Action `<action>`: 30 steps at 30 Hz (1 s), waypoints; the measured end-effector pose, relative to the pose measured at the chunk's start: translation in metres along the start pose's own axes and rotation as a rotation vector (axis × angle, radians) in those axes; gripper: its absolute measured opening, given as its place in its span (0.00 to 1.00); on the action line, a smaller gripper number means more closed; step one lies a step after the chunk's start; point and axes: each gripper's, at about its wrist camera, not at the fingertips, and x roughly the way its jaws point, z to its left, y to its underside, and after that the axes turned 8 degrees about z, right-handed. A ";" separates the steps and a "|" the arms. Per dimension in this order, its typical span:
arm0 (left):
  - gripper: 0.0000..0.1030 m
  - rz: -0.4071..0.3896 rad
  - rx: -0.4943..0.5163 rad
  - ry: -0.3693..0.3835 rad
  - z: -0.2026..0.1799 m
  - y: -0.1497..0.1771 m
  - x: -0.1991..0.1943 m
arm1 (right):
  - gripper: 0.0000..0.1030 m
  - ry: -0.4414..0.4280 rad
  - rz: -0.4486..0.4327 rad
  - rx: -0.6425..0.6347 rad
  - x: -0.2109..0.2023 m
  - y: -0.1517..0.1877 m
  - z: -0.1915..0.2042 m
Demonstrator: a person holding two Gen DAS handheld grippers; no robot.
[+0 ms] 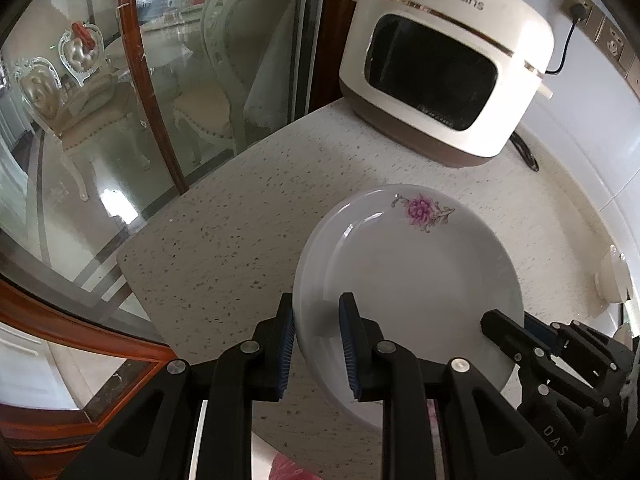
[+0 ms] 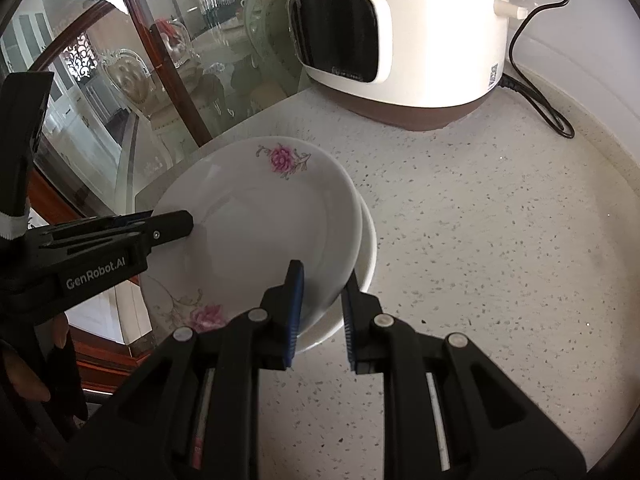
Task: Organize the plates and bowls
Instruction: 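Lower the held plates onto the stacked plates and open both tools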
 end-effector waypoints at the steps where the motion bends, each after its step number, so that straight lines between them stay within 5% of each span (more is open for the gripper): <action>1: 0.22 -0.004 0.004 0.001 0.000 0.000 0.000 | 0.20 0.003 0.003 -0.003 0.001 -0.001 0.001; 11: 0.25 -0.056 0.082 -0.054 -0.005 -0.008 -0.006 | 0.27 0.049 0.002 -0.023 0.003 -0.006 0.009; 16: 0.58 -0.107 0.078 -0.102 0.000 -0.007 -0.015 | 0.44 0.070 0.000 -0.064 0.003 -0.006 0.017; 20: 0.59 -0.147 0.051 -0.128 0.008 -0.005 -0.023 | 0.52 0.133 -0.009 -0.126 0.001 -0.004 0.030; 21: 0.59 -0.174 -0.054 -0.227 0.008 -0.004 -0.024 | 0.56 0.149 -0.008 -0.141 0.000 -0.004 0.033; 30: 0.69 -0.229 -0.027 -0.254 0.002 0.004 -0.039 | 0.65 0.299 0.090 -0.234 0.007 -0.015 0.044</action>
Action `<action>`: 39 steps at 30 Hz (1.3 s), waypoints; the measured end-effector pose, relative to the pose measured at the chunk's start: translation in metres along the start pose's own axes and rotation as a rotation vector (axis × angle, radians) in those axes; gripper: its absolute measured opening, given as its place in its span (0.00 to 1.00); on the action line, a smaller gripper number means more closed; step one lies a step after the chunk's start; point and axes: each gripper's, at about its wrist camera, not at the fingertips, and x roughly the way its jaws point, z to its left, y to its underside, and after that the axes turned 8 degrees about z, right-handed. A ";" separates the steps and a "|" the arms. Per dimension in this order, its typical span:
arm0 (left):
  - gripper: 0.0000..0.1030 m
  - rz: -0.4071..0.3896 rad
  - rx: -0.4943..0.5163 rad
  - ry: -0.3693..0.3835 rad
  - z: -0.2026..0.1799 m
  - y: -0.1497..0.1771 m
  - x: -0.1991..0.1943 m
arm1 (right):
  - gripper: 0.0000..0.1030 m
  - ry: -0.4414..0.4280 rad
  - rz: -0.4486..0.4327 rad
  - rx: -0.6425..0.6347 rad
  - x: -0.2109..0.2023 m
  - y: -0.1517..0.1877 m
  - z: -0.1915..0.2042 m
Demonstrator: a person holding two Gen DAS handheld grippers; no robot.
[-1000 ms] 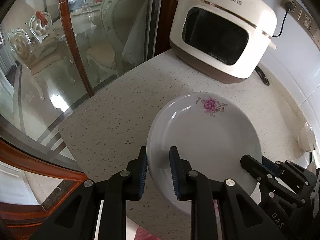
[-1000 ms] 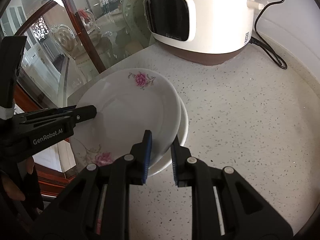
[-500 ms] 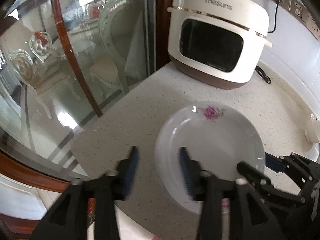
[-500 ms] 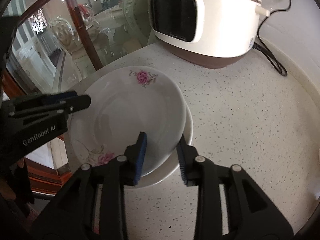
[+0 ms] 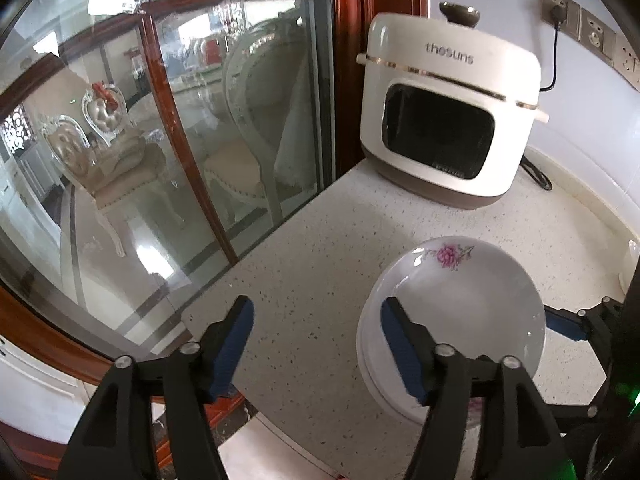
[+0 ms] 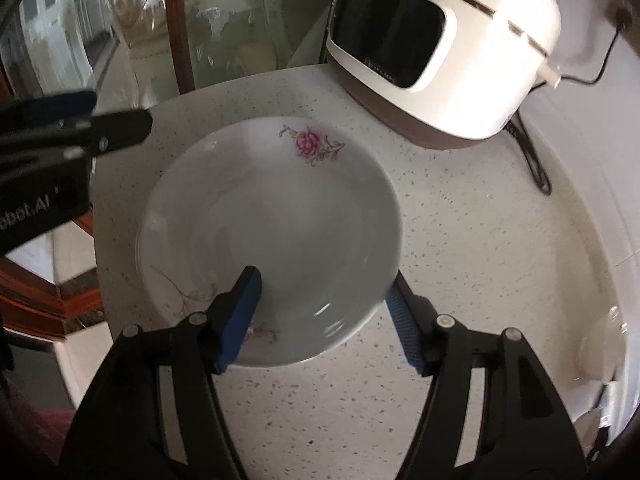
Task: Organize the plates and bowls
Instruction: 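Lower the held plates onto the stacked plates and open both tools, then withdraw both open tools and move toward the bowls by the stove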
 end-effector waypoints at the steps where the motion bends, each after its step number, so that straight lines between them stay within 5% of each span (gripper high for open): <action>1: 0.71 -0.008 -0.005 0.007 0.001 0.001 -0.002 | 0.65 0.025 -0.008 -0.015 -0.002 0.000 0.003; 6: 0.73 -0.010 -0.023 0.023 0.002 0.001 -0.005 | 0.77 0.166 -0.108 -0.076 -0.021 0.004 0.014; 17: 0.75 0.005 0.019 -0.060 -0.010 0.003 -0.006 | 0.77 -0.040 -0.136 0.102 -0.034 0.025 -0.018; 25: 0.75 0.011 0.071 0.040 -0.034 0.003 -0.010 | 0.78 -0.132 -0.120 0.238 -0.038 0.052 -0.038; 39: 0.75 0.026 0.330 0.143 -0.139 0.017 -0.014 | 0.78 -0.059 -0.033 0.465 -0.044 0.133 -0.103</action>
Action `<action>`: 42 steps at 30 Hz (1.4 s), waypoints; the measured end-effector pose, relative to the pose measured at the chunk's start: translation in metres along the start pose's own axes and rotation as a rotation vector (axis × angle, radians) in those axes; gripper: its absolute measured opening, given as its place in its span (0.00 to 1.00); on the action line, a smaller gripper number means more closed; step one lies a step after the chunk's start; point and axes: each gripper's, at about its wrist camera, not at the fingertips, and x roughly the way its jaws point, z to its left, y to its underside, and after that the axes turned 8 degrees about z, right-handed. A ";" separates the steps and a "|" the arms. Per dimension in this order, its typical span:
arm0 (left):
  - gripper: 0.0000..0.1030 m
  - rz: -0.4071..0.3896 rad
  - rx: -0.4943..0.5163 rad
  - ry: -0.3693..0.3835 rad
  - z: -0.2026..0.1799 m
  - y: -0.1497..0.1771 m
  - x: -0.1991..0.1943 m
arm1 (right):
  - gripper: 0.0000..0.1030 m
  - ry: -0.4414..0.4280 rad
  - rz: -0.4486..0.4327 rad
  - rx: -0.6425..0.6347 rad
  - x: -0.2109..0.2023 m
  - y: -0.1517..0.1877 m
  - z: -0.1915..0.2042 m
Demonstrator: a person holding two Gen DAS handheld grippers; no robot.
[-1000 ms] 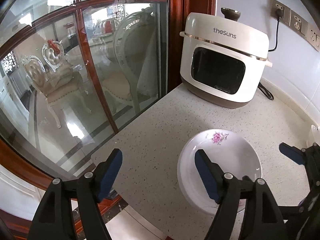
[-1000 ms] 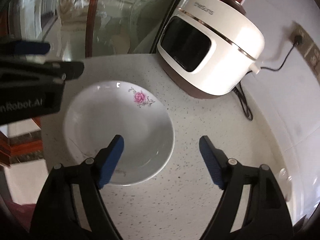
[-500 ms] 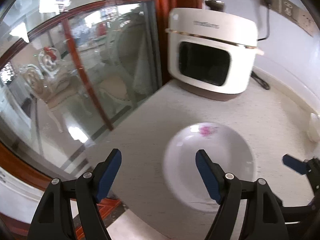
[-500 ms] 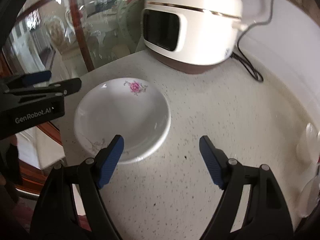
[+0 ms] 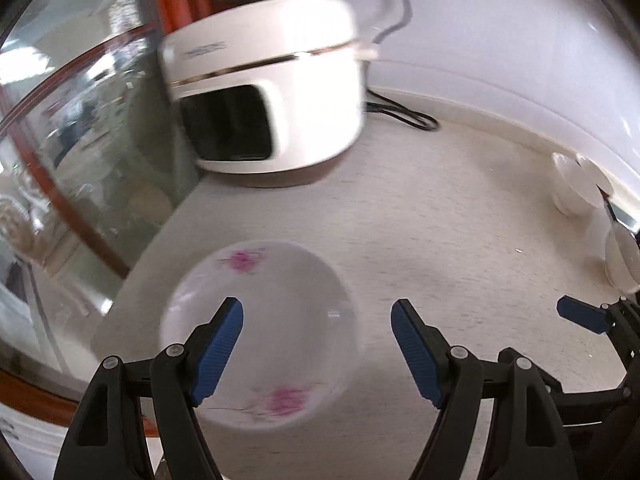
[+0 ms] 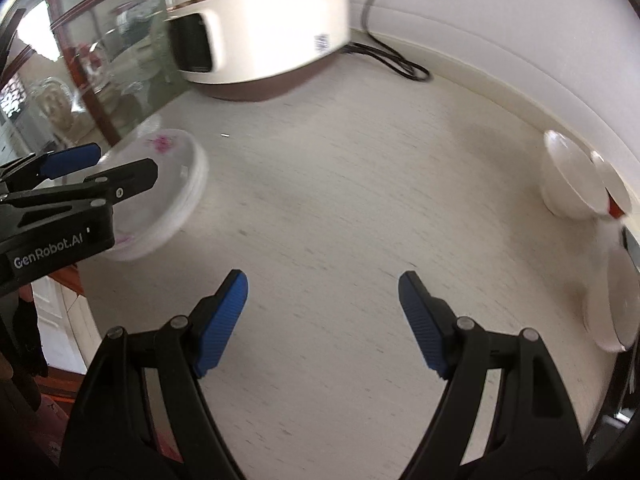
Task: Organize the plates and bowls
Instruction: 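Withdraw both open tools and move toward the bowls by the stove, then close the left tool on the glass bowl rim while the right grips a white bowl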
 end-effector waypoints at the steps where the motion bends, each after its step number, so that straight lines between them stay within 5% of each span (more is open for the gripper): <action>1: 0.75 0.001 0.013 0.007 -0.006 -0.001 0.001 | 0.78 0.008 0.002 0.018 -0.002 0.004 -0.008; 30: 0.75 0.039 0.357 0.189 -0.195 0.000 -0.004 | 0.78 0.127 0.070 0.439 -0.043 0.111 -0.175; 42: 0.75 0.150 0.409 0.466 -0.256 -0.026 0.006 | 0.78 0.156 -0.044 0.685 -0.068 0.121 -0.245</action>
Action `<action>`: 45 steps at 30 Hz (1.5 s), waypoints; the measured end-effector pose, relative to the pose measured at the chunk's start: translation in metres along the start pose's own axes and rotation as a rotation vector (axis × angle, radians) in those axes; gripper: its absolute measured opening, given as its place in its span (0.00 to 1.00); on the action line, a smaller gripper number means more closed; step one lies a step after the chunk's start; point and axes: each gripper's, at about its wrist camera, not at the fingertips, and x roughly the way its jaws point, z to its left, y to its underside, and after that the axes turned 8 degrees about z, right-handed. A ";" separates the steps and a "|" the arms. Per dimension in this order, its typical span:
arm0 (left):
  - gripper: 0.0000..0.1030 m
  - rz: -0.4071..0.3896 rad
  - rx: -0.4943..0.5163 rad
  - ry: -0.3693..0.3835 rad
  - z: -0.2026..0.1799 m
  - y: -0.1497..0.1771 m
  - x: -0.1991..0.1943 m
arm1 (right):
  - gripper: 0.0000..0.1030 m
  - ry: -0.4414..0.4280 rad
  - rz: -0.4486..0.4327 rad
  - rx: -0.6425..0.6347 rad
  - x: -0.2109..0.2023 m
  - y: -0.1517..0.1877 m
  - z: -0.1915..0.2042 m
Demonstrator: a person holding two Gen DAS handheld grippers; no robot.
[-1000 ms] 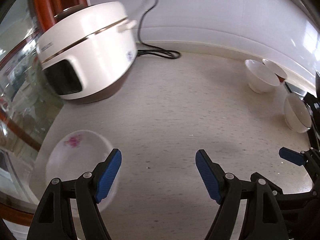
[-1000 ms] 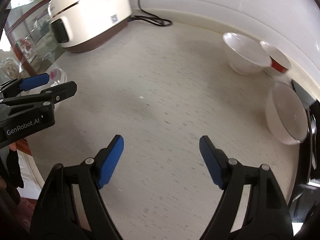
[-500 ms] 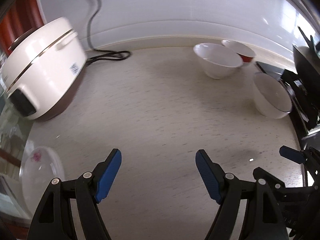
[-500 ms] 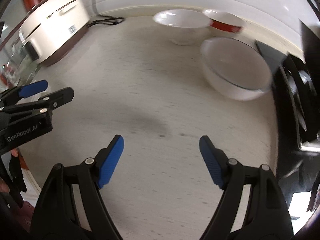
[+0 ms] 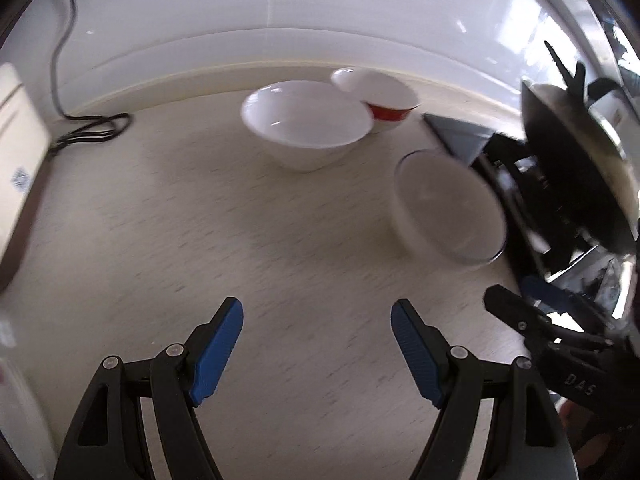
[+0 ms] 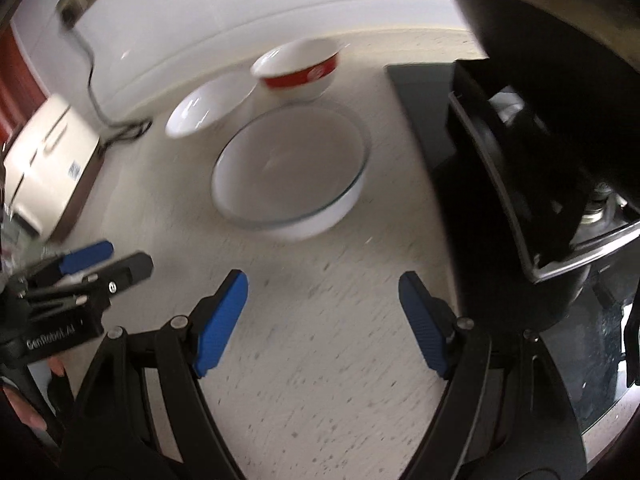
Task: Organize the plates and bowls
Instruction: 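Close the left tool on the glass bowl rim while the right grips a white bowl, then carry both held bowls toward the counter beside the plate stack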
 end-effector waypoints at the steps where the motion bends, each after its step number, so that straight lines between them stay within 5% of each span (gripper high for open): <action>1: 0.75 0.002 -0.008 0.029 -0.002 -0.005 0.002 | 0.78 0.000 -0.012 0.019 -0.002 -0.004 -0.004; 11: 0.74 0.044 -0.041 0.199 -0.021 -0.060 0.032 | 0.78 -0.047 -0.040 0.156 -0.002 -0.035 -0.026; 17: 0.55 0.083 -0.002 0.225 -0.040 -0.070 0.053 | 0.64 -0.056 0.018 0.196 0.015 -0.047 -0.026; 24: 0.21 0.127 0.025 0.226 -0.044 -0.068 0.071 | 0.50 -0.021 0.065 0.181 0.033 -0.053 -0.022; 27: 0.20 0.123 0.034 0.242 -0.043 -0.065 0.070 | 0.31 -0.017 0.069 0.143 0.036 -0.056 -0.014; 45: 0.19 0.087 0.029 0.239 -0.039 -0.038 0.040 | 0.22 0.019 0.067 0.083 0.020 -0.030 0.000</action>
